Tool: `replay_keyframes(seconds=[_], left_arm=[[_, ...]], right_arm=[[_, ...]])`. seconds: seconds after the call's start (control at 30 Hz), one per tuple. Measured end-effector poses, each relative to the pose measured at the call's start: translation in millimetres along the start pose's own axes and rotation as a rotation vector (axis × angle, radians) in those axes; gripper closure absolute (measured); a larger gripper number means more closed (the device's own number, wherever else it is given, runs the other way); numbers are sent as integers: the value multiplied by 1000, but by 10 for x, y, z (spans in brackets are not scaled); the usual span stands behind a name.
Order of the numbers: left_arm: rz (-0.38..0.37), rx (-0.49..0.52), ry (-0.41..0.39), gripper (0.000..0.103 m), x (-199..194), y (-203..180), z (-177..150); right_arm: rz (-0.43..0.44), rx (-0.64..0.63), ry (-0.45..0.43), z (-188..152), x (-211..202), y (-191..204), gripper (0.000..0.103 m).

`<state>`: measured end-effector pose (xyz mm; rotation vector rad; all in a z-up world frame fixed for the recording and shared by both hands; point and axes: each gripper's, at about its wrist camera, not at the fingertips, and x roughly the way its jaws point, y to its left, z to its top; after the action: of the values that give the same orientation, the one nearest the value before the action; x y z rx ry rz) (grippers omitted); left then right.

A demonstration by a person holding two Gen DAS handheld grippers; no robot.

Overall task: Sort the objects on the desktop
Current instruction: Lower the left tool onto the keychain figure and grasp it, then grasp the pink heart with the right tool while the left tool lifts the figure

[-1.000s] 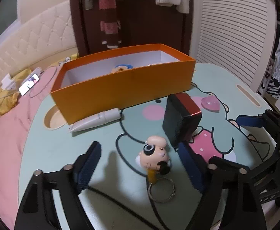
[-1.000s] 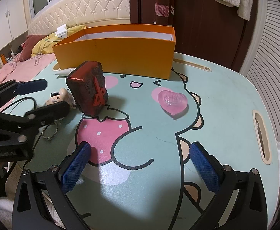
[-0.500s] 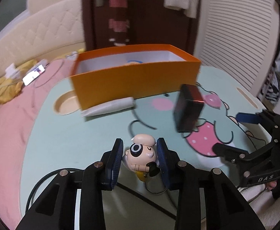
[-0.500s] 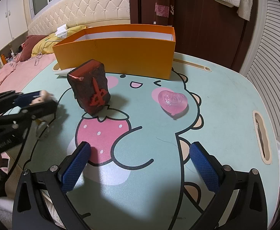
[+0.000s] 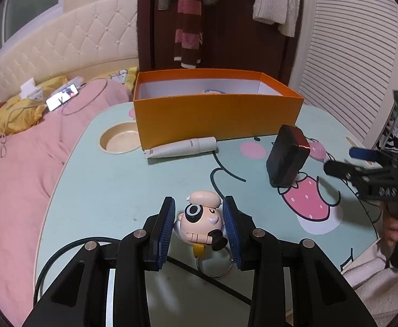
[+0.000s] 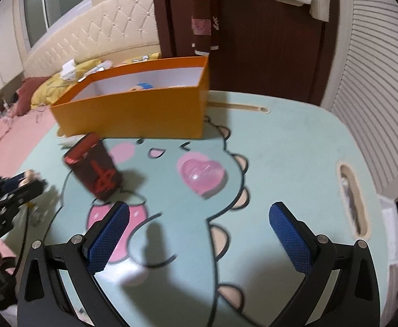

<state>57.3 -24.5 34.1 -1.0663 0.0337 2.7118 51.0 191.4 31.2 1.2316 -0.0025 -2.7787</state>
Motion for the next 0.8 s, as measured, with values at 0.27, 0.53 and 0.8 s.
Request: replay_keyframes(seconds=[0.27,0.53,0.8], left_arm=[[-9,-8,5,69,-3,13,1],[-1,-16,1,69,24,-16,19],[-17,-29,-44,69,-95,-20,136]], right_arm=[[-50,-28,40,256,251,9,33],[10,-50,29,151,289,55,63],[73,-44,-36,167,17,145,63]])
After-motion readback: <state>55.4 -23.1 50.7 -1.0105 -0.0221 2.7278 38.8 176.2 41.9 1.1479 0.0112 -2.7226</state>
